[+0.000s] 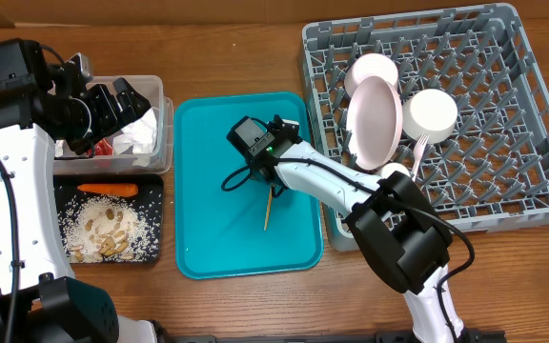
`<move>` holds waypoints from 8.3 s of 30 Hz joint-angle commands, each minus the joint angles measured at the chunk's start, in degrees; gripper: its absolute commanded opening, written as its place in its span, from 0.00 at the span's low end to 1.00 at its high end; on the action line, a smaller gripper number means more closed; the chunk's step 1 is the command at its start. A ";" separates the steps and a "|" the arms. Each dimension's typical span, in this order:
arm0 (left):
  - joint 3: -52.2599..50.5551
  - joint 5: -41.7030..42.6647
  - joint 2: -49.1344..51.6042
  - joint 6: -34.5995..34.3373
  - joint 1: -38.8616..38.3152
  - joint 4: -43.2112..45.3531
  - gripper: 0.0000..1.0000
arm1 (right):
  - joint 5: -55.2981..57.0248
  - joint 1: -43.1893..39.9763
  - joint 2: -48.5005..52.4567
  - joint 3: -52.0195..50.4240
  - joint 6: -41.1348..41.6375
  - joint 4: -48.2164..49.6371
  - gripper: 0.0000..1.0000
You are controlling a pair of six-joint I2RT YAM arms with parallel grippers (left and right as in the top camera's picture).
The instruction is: Sort waste into correct bins and load items into the dishwasher
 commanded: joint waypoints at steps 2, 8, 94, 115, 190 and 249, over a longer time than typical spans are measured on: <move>1.40 0.04 -1.25 -0.37 -0.07 0.04 1.00 | -0.07 0.22 2.73 0.07 -1.38 -0.26 0.24; 1.40 0.04 -1.25 -0.37 -0.07 0.04 1.00 | -0.09 0.22 2.73 0.09 -1.57 -0.68 0.24; 1.40 0.04 -1.25 -0.37 -0.07 0.04 1.00 | 3.13 -33.99 -36.87 0.37 -46.42 -22.08 0.04; 1.40 0.04 -1.25 -0.37 -0.07 0.04 1.00 | -0.98 -37.51 -33.99 -12.74 -57.29 -11.08 0.04; 1.40 0.04 -1.25 -0.37 -0.07 0.04 1.00 | -23.71 -42.60 -44.09 -4.33 -52.06 -11.04 1.00; 1.40 0.04 -1.25 -0.37 -0.07 0.04 1.00 | -31.45 -39.85 -114.92 -36.54 -52.06 3.89 1.00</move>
